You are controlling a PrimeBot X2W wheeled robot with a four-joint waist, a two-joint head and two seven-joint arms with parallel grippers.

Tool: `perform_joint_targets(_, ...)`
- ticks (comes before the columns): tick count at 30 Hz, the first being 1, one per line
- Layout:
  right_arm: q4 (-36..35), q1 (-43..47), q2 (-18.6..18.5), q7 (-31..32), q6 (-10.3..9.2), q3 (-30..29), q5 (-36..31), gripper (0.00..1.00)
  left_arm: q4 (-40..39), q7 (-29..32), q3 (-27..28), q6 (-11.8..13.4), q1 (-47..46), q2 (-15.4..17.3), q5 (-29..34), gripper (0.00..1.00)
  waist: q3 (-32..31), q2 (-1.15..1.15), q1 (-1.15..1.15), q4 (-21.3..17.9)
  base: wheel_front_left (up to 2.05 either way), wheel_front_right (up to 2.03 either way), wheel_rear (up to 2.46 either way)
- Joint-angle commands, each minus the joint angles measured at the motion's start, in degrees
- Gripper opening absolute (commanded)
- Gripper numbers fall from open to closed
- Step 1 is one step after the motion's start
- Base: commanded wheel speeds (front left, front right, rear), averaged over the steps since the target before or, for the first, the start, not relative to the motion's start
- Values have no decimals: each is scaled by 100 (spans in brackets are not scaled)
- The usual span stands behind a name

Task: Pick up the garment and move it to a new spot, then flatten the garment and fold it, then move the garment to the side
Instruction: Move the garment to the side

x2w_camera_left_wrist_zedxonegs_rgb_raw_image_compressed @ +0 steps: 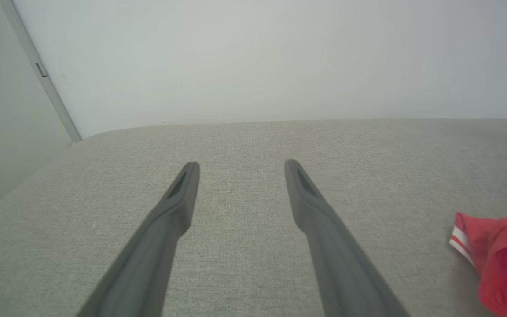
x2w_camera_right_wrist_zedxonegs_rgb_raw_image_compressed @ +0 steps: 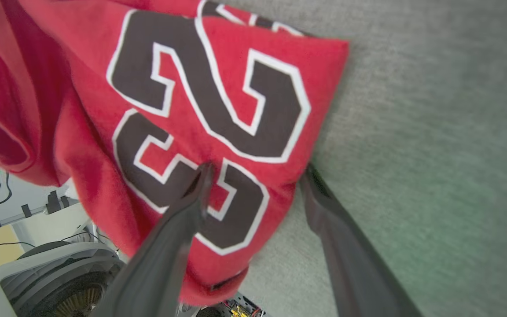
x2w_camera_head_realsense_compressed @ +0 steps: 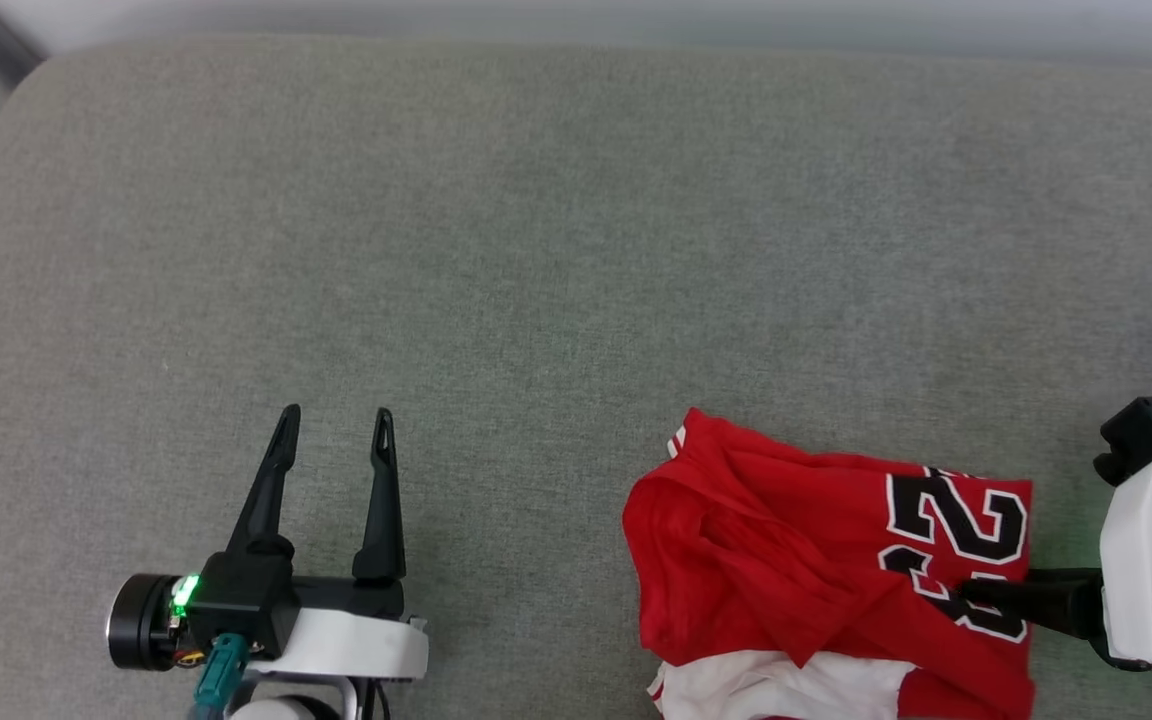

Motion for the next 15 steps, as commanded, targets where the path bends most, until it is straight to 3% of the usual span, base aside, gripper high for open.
perform_joint_targets(1, -15, 158, 122, 23, -5, 150, 64, 100, -30, -11, -20, 43, -123, -9, -35, 100, 257, 0, -1, 158, 0, 0, 0)
perform_joint_targets(9, -49, 233, 320, -49, -5, 682, 241, 100, 27, -11, -70, 85, -320, -9, -75, 100, 433, 0, -1, 209, 0, 0, 0)
perform_joint_targets(10, -79, 228, 283, -76, -5, 737, 254, 31, 31, -11, -73, 85, -333, -10, -74, 100, 434, 0, -1, 210, 0, 0, 0)
perform_joint_targets(11, -101, 216, 249, -105, -5, 778, 280, 0, 38, -11, -76, 84, -334, -10, -72, 100, 432, 0, -1, 211, 0, 0, 0)
perform_joint_targets(15, -252, 35, 6, -322, -5, 853, 320, 0, 75, -11, -64, 92, -295, -9, -53, 100, 362, 0, -1, 190, 0, 0, 0)
